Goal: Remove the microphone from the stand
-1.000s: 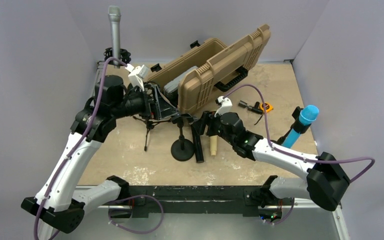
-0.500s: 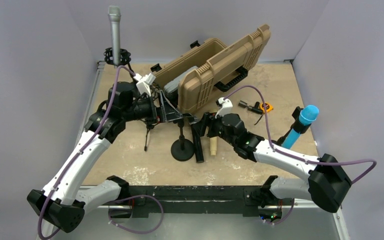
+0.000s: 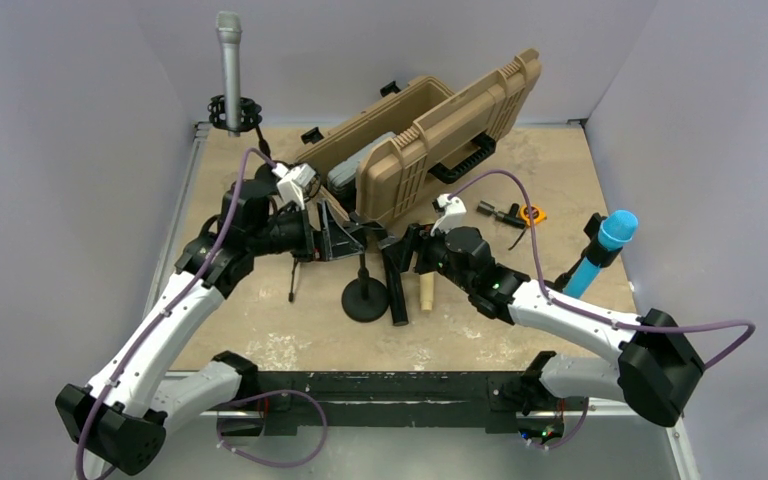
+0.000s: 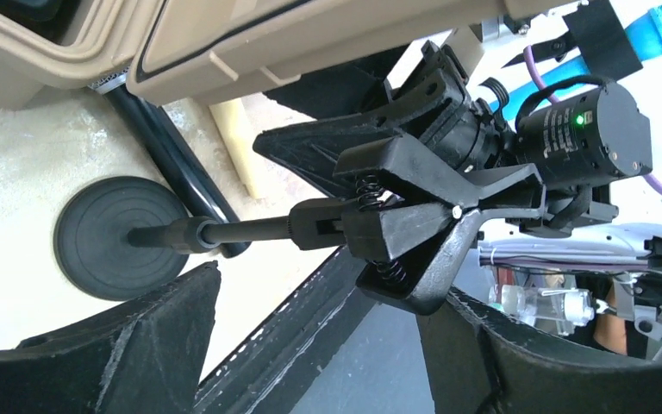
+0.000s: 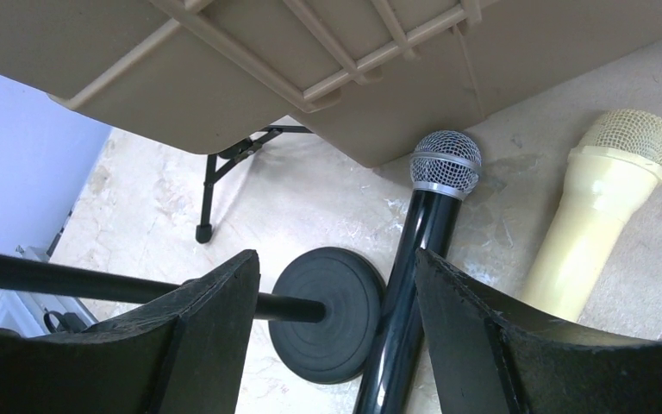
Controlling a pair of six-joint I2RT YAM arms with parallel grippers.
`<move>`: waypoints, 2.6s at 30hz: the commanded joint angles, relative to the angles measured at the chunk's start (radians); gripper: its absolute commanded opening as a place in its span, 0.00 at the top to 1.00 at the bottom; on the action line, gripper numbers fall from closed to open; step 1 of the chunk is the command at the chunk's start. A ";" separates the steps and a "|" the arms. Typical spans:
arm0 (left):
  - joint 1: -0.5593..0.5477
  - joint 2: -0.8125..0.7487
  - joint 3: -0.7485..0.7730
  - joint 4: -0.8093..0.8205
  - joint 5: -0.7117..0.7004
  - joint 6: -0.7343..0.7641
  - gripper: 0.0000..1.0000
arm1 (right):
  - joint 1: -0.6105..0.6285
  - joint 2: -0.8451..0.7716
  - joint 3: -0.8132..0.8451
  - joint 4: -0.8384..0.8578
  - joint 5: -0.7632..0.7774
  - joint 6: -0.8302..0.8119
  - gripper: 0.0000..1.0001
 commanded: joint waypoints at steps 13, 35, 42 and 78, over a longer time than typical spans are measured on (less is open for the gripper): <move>0.019 0.034 0.192 -0.044 0.013 0.031 0.00 | -0.002 -0.013 -0.005 0.041 -0.025 -0.021 0.35; 0.024 0.034 0.082 -0.001 0.017 0.037 0.04 | -0.002 0.016 0.004 0.049 -0.033 -0.031 0.35; 0.039 0.040 0.185 -0.002 0.070 0.018 0.00 | -0.003 0.008 0.005 0.043 -0.029 -0.030 0.36; 0.062 0.040 -0.062 -0.067 -0.052 0.139 0.33 | -0.002 0.013 0.007 0.045 -0.032 -0.033 0.36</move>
